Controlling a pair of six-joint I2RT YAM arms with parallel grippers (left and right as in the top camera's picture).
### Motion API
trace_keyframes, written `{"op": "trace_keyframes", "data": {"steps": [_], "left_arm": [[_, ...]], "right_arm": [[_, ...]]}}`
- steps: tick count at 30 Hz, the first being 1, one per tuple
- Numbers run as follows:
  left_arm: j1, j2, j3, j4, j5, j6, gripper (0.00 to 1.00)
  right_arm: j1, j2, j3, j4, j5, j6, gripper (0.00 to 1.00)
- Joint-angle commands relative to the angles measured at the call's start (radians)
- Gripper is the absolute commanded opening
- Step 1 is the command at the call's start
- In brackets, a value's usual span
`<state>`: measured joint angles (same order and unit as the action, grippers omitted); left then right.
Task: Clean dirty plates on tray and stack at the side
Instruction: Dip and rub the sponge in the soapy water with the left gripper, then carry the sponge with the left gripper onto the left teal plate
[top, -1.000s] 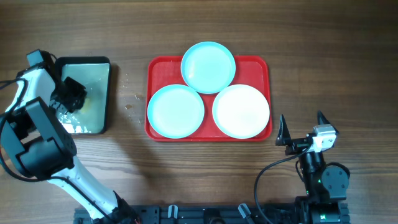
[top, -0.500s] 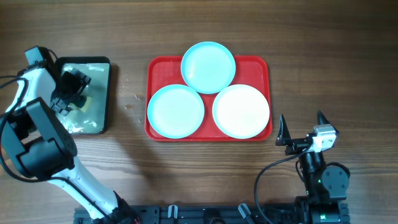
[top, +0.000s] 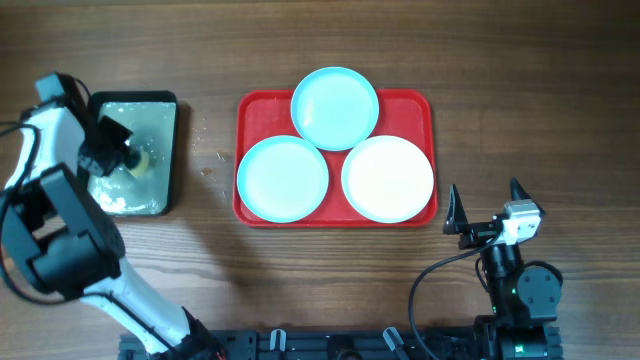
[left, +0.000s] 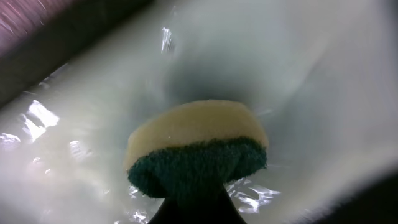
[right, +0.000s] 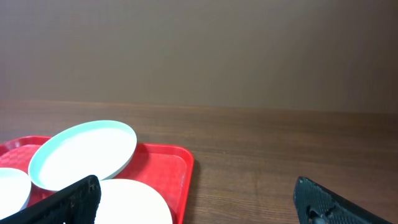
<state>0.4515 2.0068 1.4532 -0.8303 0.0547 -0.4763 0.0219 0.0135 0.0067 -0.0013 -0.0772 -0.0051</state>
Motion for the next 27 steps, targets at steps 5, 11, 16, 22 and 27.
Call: {"op": "trace_keyframes", "data": {"steps": [5, 11, 16, 22, 27], "left_arm": [[0.001, -0.379, 0.121, 0.079, 0.147, -0.06, 0.04], [-0.013, -0.415, 0.093, 0.081, 0.048, -0.052, 0.04], [-0.037, -0.195, -0.064, 0.137, -0.21, -0.01, 0.04], [-0.037, -0.201, -0.049, 0.136, -0.201, 0.126, 0.04], [-0.037, -0.371, -0.045, 0.212, -0.132, 0.125, 0.04]], "right_arm": [[0.003, -0.006, -0.002, 0.002, 0.01, 0.008, 1.0], [0.003, -0.006, -0.002, 0.002, 0.01, 0.008, 1.0], [0.003, -0.006, -0.002, 0.002, 0.01, 0.008, 1.0], [0.003, -0.006, -0.002, 0.002, 0.01, 0.008, 1.0], [0.003, -0.006, -0.002, 0.002, 0.01, 0.008, 1.0]]}}
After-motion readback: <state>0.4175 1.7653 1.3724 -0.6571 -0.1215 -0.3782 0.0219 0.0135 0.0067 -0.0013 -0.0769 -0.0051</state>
